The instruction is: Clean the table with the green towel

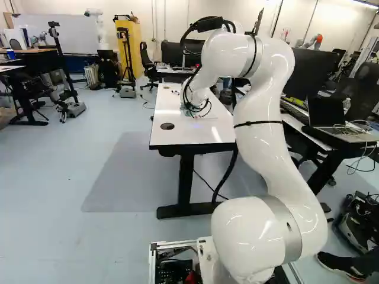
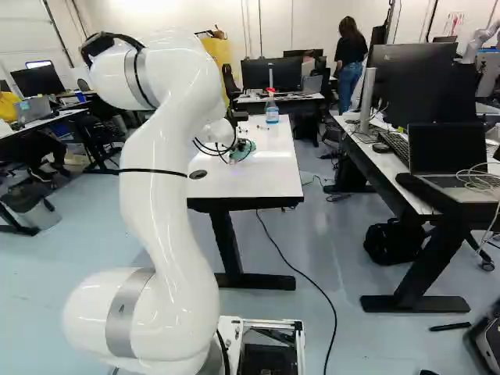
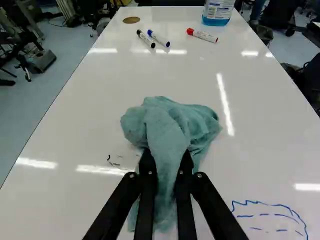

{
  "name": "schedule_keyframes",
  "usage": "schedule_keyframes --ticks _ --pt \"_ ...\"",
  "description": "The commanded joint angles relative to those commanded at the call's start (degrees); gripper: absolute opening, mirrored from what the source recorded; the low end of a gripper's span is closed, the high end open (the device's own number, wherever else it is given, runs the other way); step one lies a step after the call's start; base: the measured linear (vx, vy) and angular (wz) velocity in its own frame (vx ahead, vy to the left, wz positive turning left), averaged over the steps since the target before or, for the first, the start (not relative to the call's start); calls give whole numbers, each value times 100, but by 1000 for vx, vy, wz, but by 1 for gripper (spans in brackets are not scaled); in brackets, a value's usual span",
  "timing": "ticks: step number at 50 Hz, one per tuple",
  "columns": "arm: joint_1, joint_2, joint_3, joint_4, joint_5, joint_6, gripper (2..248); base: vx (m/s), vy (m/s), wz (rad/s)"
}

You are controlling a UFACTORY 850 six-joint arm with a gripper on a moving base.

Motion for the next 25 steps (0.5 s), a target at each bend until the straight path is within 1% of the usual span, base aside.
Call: schedule_keyframes --ticks 13,25 --pt "52 297 413 0 0 0 43 0 0 0" --pt "199 403 557 0 0 0 43 0 0 0"
